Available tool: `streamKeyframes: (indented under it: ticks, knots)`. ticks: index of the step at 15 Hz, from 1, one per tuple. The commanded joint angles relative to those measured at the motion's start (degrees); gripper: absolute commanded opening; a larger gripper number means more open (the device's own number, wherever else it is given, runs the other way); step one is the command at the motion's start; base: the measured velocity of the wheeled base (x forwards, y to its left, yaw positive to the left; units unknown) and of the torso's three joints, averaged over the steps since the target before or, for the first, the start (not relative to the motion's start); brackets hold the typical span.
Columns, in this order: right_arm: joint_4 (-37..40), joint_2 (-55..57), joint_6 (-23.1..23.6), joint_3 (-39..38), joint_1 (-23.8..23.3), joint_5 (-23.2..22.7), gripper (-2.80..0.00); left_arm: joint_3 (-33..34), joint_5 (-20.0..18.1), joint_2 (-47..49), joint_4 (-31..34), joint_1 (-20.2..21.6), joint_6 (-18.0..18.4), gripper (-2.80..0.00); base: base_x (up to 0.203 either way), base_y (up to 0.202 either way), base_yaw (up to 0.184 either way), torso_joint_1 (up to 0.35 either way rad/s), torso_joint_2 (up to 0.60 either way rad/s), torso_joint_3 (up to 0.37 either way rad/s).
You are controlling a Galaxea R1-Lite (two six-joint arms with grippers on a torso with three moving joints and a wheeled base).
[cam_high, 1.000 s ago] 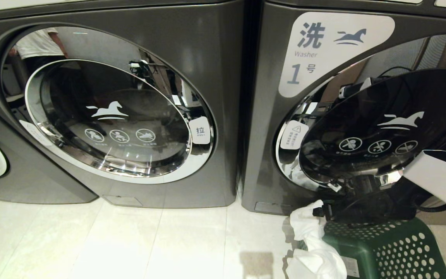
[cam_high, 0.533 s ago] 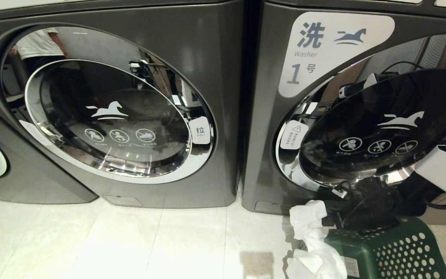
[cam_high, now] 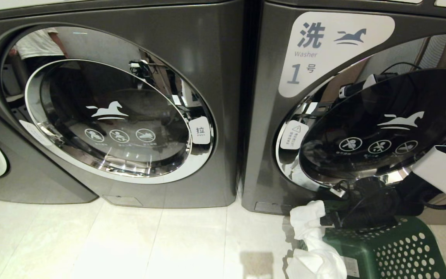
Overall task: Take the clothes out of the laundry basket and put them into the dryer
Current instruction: Take the clothes out of the basket
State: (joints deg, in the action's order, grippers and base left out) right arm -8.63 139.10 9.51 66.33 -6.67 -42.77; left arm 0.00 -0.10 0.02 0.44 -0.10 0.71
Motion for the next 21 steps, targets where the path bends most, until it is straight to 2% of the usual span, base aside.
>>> streamKeyframes:
  ticks: [1, 4, 9, 12, 16, 21]
  knots:
    - [-1.2, 1.1, 0.1, 0.5, 0.0, 0.3, 0.00, 0.0, 0.0, 0.0, 0.0, 0.0, 0.0, -2.80, 0.000, 0.000, 0.000, 0.000, 0.00, 0.000]
    - [-4.7, 1.3, 0.3, 0.6, -0.2, 8.7, 0.00, 0.0, 0.0, 0.0, 0.0, 0.0, 0.0, -2.80, 0.000, 0.000, 0.000, 0.000, 0.00, 0.000]
    - [-11.4, 5.0, -0.2, 1.9, 0.0, 8.8, 0.00, 0.0, 0.0, 0.0, 0.0, 0.0, 0.0, -2.80, 0.000, 0.000, 0.000, 0.000, 0.00, 0.000]
    - [-15.6, 7.6, -0.3, 1.8, 0.0, 1.9, 0.00, 0.0, 0.0, 0.0, 0.0, 0.0, 0.0, -2.80, 0.000, 0.000, 0.000, 0.000, 0.00, 0.000]
    - [-15.6, 6.1, -0.7, 0.4, -0.1, -6.3, 0.00, 0.0, 0.0, 0.0, 0.0, 0.0, 0.0, -2.80, 0.000, 0.000, 0.000, 0.000, 0.00, 0.000]
    - [-10.8, 1.2, -0.4, -4.8, -0.1, -10.1, 0.00, 0.0, 0.0, 0.0, 0.0, 0.0, 0.0, -2.80, 0.000, 0.000, 0.000, 0.000, 0.00, 0.000]
